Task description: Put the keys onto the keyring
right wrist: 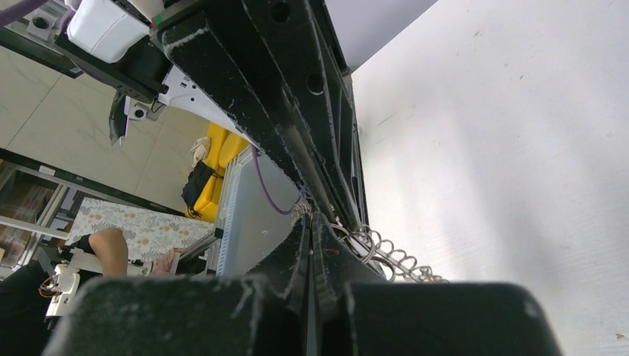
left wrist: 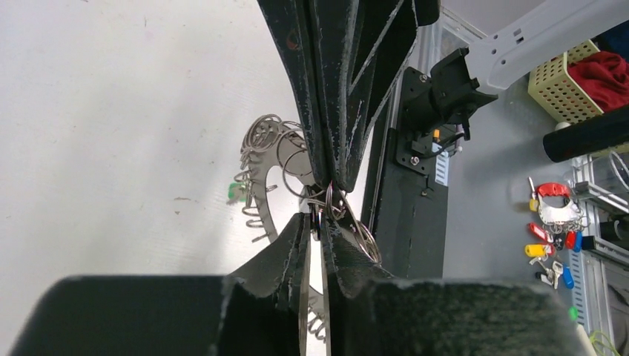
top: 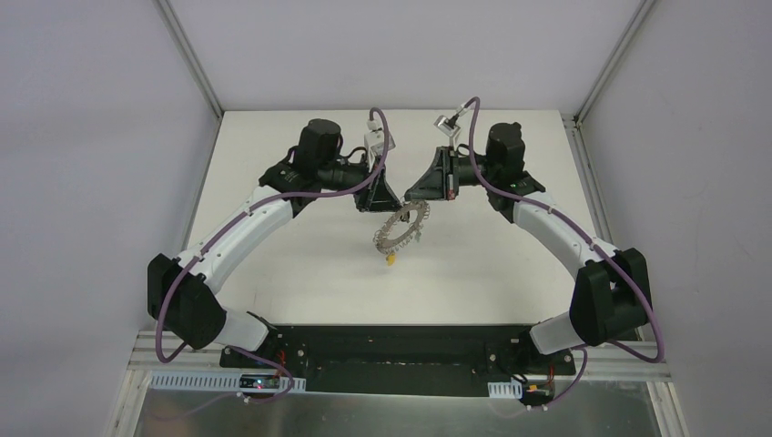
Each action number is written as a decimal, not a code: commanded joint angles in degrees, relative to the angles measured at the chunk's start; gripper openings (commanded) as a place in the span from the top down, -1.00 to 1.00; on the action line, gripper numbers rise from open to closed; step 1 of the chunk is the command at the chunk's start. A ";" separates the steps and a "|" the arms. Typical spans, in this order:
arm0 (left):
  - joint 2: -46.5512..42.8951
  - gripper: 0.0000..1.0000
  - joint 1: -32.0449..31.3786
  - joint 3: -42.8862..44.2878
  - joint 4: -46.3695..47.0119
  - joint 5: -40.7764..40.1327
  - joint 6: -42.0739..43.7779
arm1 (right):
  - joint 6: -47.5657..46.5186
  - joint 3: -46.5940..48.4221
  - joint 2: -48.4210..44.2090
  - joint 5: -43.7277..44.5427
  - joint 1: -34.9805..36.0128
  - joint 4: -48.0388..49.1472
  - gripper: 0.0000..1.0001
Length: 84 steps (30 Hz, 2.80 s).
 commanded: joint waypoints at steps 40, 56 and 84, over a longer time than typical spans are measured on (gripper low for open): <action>-0.88 0.85 -1.13 2.02 1.41 0.52 -0.76 | -14.06 1.11 -1.26 -0.90 -0.72 -9.17 1.00; -1.27 0.56 -1.10 1.27 1.18 2.14 0.68 | -11.03 0.23 -1.36 -2.97 -1.01 -5.85 1.00; 0.09 0.36 -1.36 -1.55 -0.07 1.92 5.43 | -3.63 -0.33 -1.72 -4.47 -1.46 1.19 1.00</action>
